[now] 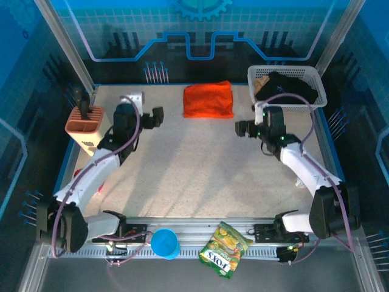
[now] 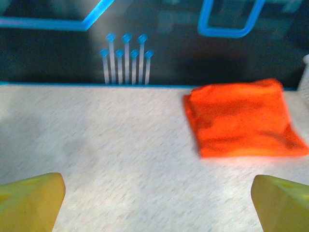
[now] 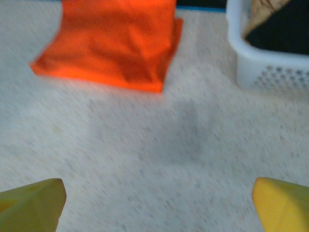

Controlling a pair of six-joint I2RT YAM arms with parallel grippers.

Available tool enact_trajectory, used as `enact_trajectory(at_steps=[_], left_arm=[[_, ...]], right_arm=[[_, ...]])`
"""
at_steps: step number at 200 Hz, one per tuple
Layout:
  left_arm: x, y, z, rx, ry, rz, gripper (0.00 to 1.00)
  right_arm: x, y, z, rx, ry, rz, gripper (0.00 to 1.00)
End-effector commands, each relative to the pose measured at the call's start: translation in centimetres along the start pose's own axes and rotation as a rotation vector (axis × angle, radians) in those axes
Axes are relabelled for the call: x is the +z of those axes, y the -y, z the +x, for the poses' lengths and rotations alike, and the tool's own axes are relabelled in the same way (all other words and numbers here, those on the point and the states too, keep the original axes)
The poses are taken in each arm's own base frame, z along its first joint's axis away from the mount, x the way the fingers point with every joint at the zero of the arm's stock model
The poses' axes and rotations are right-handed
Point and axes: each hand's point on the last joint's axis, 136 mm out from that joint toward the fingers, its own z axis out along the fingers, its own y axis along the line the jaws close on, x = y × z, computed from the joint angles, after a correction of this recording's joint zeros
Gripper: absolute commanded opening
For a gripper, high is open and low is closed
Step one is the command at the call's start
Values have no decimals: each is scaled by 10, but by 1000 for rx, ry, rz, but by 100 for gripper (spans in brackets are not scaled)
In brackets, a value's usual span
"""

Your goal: Fold and stack the t-shirts

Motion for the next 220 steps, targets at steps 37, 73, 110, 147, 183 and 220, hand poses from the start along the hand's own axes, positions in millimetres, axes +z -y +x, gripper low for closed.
enact_trajectory(at_steps=[37, 73, 110, 147, 183, 220], left_arm=[[-21, -45, 47, 165, 192, -146, 99], [-7, -48, 101, 144, 121, -121, 100], [10, -37, 112, 164, 196, -38, 99], [31, -53, 132, 95, 133, -49, 99], [50, -59, 132, 61, 47, -42, 99], [55, -69, 132, 20, 17, -58, 100]], right_arm=[[-13, 31, 9, -146, 225, 148, 100], [-15, 33, 31, -176, 359, 155, 100], [-13, 35, 41, -153, 508, 127, 100], [12, 33, 51, -166, 452, 89, 100], [41, 51, 45, -51, 274, 28, 100], [41, 55, 45, -49, 280, 48, 100]])
